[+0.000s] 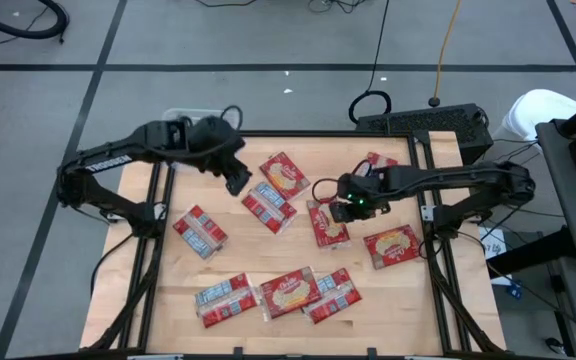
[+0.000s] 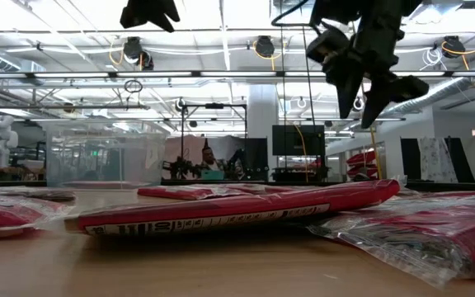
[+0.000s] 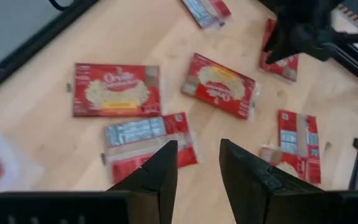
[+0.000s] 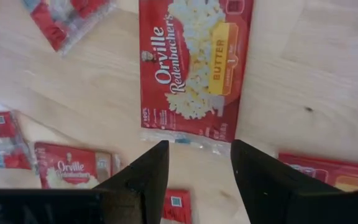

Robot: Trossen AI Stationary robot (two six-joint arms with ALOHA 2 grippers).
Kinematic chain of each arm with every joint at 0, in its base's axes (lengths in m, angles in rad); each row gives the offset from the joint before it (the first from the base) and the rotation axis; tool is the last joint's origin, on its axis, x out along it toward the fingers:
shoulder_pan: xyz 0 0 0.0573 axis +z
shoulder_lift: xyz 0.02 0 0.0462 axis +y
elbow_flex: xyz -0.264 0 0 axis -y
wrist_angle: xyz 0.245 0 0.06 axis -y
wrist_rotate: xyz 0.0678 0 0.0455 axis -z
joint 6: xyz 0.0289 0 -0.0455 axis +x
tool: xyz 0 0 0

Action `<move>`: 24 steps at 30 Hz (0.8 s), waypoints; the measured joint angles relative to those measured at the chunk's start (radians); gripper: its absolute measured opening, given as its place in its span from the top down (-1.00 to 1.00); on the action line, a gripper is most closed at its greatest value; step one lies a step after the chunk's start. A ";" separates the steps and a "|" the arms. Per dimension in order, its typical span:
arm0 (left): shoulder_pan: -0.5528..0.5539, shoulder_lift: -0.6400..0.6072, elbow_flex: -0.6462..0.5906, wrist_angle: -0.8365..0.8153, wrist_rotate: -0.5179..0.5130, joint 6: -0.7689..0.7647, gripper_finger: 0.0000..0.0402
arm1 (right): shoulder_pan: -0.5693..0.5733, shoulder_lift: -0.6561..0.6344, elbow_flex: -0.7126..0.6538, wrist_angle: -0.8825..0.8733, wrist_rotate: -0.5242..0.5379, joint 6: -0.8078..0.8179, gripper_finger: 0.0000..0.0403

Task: Sort popcorn bags into baskets
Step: Put the popcorn pack into the transparent bin

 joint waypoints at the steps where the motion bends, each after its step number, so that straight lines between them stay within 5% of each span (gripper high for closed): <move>1: -0.023 0.000 -0.012 0.015 -0.008 -0.009 0.39 | 0.004 0.010 0.000 0.009 0.000 0.003 0.18; 8: -0.153 0.000 -0.142 0.200 -0.018 -0.094 0.39 | 0.018 0.086 0.000 0.023 -0.041 -0.026 0.15; 14: -0.225 0.000 -0.253 0.345 -0.017 -0.168 0.39 | 0.017 0.125 -0.078 0.106 -0.108 -0.019 -0.09; 24: -0.255 0.000 -0.375 0.401 -0.018 -0.193 0.39 | 0.023 0.125 -0.341 0.614 -0.070 0.090 -0.26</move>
